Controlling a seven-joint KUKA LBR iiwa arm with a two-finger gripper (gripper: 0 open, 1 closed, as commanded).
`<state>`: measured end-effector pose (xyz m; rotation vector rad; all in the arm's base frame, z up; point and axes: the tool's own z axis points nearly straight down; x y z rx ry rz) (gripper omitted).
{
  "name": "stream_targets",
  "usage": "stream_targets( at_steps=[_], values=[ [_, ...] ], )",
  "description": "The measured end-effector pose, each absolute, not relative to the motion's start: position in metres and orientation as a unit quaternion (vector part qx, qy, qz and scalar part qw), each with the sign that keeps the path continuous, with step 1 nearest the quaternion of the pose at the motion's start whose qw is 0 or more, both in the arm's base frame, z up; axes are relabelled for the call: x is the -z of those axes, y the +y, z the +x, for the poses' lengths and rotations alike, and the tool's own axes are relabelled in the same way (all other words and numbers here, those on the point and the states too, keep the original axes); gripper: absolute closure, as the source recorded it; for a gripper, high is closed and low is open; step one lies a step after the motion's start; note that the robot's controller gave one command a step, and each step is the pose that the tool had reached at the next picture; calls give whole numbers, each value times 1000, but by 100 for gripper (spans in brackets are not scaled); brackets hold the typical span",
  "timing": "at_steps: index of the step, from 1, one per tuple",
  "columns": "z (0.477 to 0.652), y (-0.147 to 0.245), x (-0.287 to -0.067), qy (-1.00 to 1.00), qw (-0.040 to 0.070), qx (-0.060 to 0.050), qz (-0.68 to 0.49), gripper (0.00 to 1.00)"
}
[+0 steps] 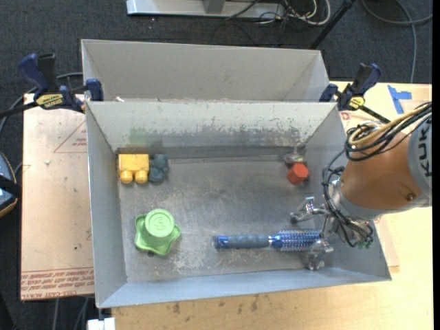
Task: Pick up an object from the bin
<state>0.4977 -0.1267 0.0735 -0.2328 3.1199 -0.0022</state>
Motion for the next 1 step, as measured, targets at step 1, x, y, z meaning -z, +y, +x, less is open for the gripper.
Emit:
stream_targets(
  at_steps=[1],
  values=[
    [500, -124, -75, 997, 10, 2, -77, 100]
  ],
)
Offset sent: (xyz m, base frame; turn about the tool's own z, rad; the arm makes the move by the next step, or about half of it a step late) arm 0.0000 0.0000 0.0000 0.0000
